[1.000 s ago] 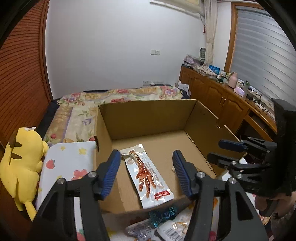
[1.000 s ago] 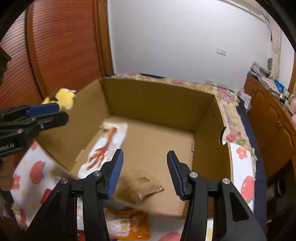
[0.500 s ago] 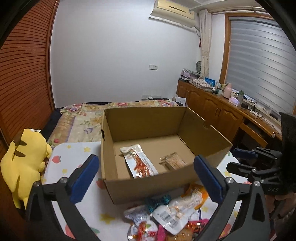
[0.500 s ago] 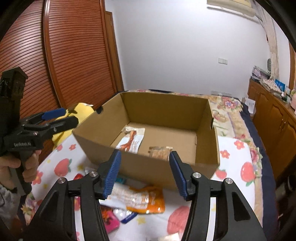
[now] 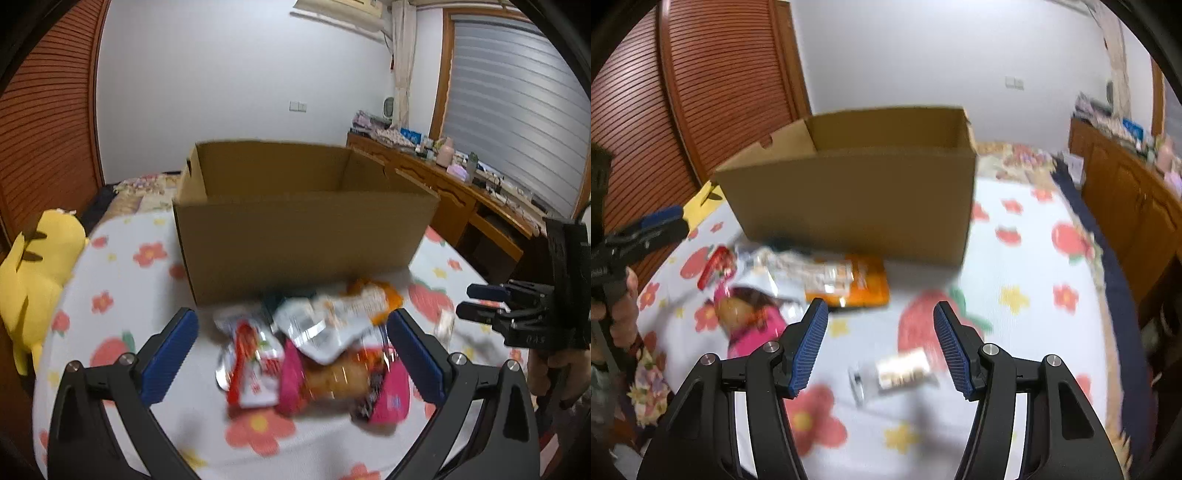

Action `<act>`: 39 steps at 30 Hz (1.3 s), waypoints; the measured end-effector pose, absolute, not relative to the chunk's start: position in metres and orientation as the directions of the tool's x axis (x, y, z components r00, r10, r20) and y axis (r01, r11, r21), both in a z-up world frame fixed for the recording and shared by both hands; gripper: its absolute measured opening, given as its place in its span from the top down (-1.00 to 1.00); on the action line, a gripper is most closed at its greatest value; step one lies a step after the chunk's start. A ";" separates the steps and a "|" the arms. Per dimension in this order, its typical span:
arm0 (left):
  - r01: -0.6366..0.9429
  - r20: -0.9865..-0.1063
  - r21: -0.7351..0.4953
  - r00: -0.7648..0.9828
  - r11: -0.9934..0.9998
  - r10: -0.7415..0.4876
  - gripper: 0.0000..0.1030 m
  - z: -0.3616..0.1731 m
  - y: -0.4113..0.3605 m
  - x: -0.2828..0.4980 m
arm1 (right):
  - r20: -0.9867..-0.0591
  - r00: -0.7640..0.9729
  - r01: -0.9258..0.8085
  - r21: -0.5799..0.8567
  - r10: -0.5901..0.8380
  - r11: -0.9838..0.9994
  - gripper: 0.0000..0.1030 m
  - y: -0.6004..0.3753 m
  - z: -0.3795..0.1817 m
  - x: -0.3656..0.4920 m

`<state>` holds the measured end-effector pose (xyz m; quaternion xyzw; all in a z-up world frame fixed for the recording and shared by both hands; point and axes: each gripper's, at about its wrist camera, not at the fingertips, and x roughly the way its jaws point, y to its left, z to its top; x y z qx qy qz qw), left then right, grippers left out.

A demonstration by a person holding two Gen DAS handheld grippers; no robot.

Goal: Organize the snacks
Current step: 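Withdraw both tools and reach the right tool to the small clear packet, then grasp the clear packet with the right tool while the left tool grasps the pink sausage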

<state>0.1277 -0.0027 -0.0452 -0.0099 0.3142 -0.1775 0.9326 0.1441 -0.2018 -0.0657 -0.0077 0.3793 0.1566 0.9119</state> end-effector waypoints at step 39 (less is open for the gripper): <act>0.185 -0.715 -0.331 0.591 0.925 -0.374 -0.40 -0.097 -0.017 0.132 | -0.768 0.607 -0.270 0.041 0.203 0.962 0.22 -0.206 -0.110 0.168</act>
